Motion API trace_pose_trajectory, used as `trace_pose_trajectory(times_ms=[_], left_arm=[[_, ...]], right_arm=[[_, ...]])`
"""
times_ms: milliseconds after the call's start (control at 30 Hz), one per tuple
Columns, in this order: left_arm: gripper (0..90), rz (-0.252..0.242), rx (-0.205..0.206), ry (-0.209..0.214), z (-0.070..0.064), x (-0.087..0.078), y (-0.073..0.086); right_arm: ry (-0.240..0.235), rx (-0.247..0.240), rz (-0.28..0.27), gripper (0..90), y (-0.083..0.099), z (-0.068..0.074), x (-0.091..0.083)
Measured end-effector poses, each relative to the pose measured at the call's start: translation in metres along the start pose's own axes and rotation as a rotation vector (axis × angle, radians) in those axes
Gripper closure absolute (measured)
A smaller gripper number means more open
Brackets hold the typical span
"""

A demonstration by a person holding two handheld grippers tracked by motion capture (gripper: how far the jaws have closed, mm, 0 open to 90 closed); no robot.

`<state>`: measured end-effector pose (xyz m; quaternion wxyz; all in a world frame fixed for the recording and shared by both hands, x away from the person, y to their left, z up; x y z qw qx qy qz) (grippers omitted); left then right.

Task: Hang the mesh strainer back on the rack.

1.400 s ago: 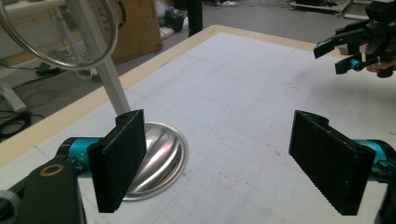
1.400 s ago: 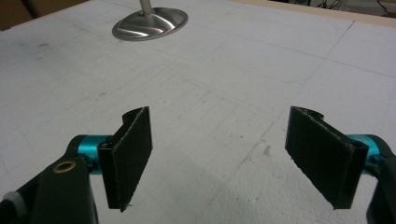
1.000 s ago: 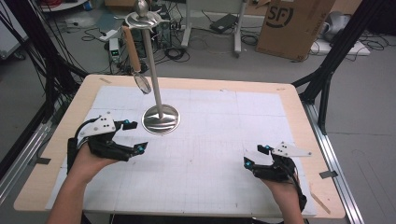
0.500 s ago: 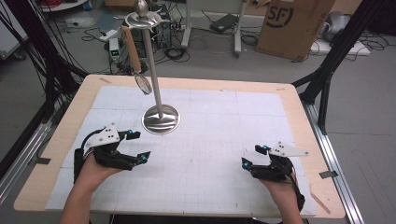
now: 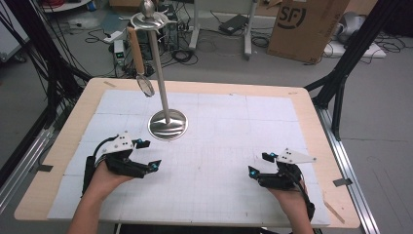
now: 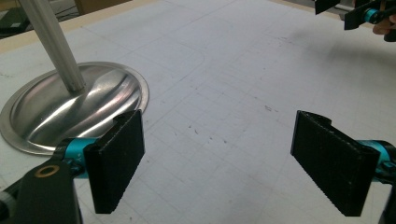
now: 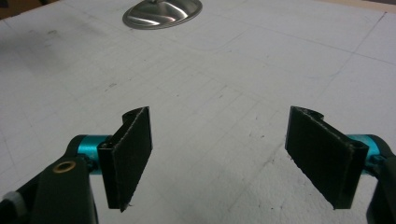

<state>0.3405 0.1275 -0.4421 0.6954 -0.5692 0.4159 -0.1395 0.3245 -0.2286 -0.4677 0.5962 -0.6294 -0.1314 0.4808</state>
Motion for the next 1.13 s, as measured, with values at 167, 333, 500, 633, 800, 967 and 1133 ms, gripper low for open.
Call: trace_pose_trajectory(times_ms=[167,333,500,633,800,967,1133], left_arm=[[18.1,-0.02,-0.007,-0.001,-0.001,0.0,-0.003],[18.1,-0.025,-0.013,-0.012,0.002,-0.001,-0.003],[18.1,-0.025,-0.019,0.004,-0.002,-0.001,-0.002],[17.9,-0.02,-0.027,0.014,-0.003,0.001,-0.001],[17.9,-0.018,-0.031,0.013,-0.002,0.003,0.0],[17.9,-0.007,-0.034,0.035,-0.006,0.008,0.003],[17.9,0.001,-0.032,0.028,-0.006,0.011,0.004]], right_arm=[[-0.002,-0.005,-0.008,22.0,-0.002,0.0,-0.001],[0.002,0.002,-0.011,22.0,-0.002,0.0,-0.003],[0.001,-0.008,-0.003,22.1,-0.002,0.002,-0.001],[-0.005,-0.005,0.007,22.1,-0.001,0.004,0.001],[-0.003,0.0,0.005,22.1,-0.001,0.002,0.001],[-0.009,0.0,0.01,22.0,0.0,0.002,0.002],[-0.014,0.004,0.007,22.1,0.0,0.002,0.002]])
Point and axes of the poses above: each handheld gripper's, and its own axes: x roughly forward along the jaws, y roughly out of its underside, z roughly to its left, the point moved 9 cm from there along x, roughly forward along the jaws, and after that the axes turned 9 degrees about -y, right-handed, at the moved point
